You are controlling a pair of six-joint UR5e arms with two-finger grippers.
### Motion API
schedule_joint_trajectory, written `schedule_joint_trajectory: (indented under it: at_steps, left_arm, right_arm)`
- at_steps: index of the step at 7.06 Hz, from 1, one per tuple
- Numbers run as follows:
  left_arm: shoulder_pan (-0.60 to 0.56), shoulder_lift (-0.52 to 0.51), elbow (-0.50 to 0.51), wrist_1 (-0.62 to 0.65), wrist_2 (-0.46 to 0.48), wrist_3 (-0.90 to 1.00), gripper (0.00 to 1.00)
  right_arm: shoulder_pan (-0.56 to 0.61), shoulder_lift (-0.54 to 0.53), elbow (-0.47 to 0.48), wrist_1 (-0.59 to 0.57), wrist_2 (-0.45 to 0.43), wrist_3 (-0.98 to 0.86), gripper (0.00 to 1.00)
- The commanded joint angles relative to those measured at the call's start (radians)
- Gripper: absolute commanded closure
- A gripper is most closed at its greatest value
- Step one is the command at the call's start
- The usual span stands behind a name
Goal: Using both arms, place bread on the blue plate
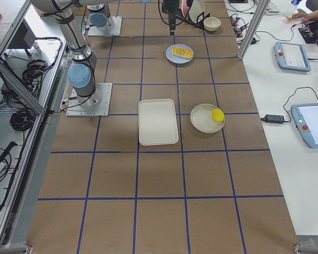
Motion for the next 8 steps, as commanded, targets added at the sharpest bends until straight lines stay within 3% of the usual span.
schedule_joint_trajectory:
  at_steps: [1,8]
  left_arm:
    - [-0.005,0.006,0.001,-0.012,0.009,-0.005,0.00]
    - [-0.006,0.003,0.001,-0.015,0.000,-0.005,0.00]
  right_arm:
    - [-0.001,-0.003,0.003,0.000,0.000,0.001,0.01]
    - [-0.001,-0.004,0.012,0.023,-0.002,0.010,0.01]
